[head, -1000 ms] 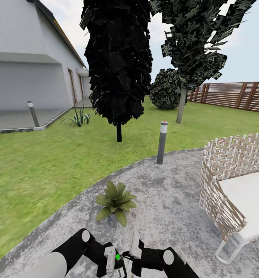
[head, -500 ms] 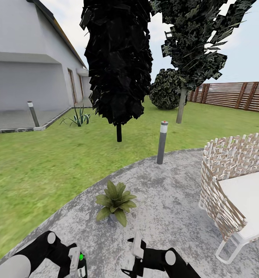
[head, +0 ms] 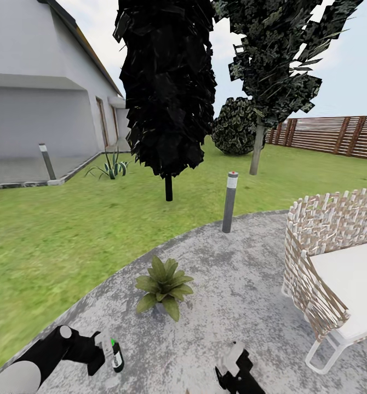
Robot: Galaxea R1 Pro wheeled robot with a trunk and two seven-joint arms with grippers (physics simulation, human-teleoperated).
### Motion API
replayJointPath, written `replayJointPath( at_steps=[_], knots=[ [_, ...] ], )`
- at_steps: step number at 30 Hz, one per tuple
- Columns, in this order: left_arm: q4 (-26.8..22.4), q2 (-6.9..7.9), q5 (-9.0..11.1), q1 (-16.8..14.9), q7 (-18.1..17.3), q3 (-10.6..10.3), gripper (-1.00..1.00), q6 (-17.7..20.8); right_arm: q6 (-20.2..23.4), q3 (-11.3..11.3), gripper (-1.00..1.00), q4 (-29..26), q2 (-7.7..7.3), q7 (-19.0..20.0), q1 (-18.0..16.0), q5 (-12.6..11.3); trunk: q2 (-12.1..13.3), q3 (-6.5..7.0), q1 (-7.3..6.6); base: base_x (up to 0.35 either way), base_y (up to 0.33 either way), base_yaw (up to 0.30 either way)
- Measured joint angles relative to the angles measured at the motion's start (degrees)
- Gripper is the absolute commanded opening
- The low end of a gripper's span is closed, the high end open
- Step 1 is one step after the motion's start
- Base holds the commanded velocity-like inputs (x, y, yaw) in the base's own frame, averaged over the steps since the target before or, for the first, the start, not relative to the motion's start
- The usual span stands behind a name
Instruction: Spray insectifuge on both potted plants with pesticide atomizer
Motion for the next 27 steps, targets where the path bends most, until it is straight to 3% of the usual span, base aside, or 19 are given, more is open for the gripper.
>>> replayJointPath(
  at_steps=[3,5,7,9,10,12,14,17,21,27],
  knots=[
    [-0.13,-0.15,0.03,-0.06,1.16,0.54,-1.00,2.75,-0.03,0.07,1.00,1.37,1.41,-5.29,0.00,-1.61,0.00,0.00,0.00,0.000,0.000,0.000],
    [-0.33,-0.28,0.08,-0.22,1.37,0.68,-1.00,4.76,-0.04,-0.07,1.00,2.09,2.66,-7.02,0.01,-6.52,0.00,0.00,0.00,0.000,0.000,0.000],
    [-0.46,-0.68,0.17,-0.49,1.39,0.67,-1.00,6.73,-0.05,-0.23,1.00,2.71,2.96,-7.66,0.02,-12.80,0.00,0.00,0.00,0.000,0.000,0.000],
    [-0.54,-1.50,0.21,-0.72,1.36,0.53,-1.00,9.46,-0.08,-0.54,1.00,5.23,2.87,-7.89,0.03,-20.08,0.00,0.00,0.00,0.000,0.000,0.000],
    [-0.57,-2.14,0.19,-0.97,1.34,0.49,-1.00,11.59,-0.12,-0.51,1.00,7.40,2.77,-7.94,0.03,-24.81,0.00,0.00,0.00,0.000,0.000,0.000],
    [-0.59,-2.94,0.25,-1.74,1.28,0.47,-1.00,15.02,-0.12,-0.44,1.00,9.30,2.51,-8.04,0.02,-29.13,0.00,0.00,0.00,0.000,0.000,0.000],
    [-0.65,-3.86,0.35,-2.91,1.21,0.42,-1.00,19.48,0.06,-0.55,1.00,10.33,2.08,-8.12,0.02,-31.89,0.00,0.01,0.00,0.000,0.000,0.000],
    [-0.63,-4.42,0.43,-4.57,0.88,0.43,-1.00,24.19,1.52,-0.68,1.00,10.69,1.92,-8.07,0.02,-33.34,0.00,0.01,0.00,0.000,0.000,0.000],
    [-0.60,-4.62,0.79,-6.62,-1.61,0.44,-1.00,29.22,6.57,-0.72,1.00,10.79,1.79,-7.89,0.02,-35.31,0.00,0.01,0.00,0.000,0.000,0.000],
    [-0.66,-4.64,0.97,-8.61,-4.71,0.36,-1.00,37.01,7.92,-0.42,1.00,11.11,1.71,-7.73,0.01,-36.50,0.00,0.00,0.00,0.000,0.000,0.000]
  ],
)
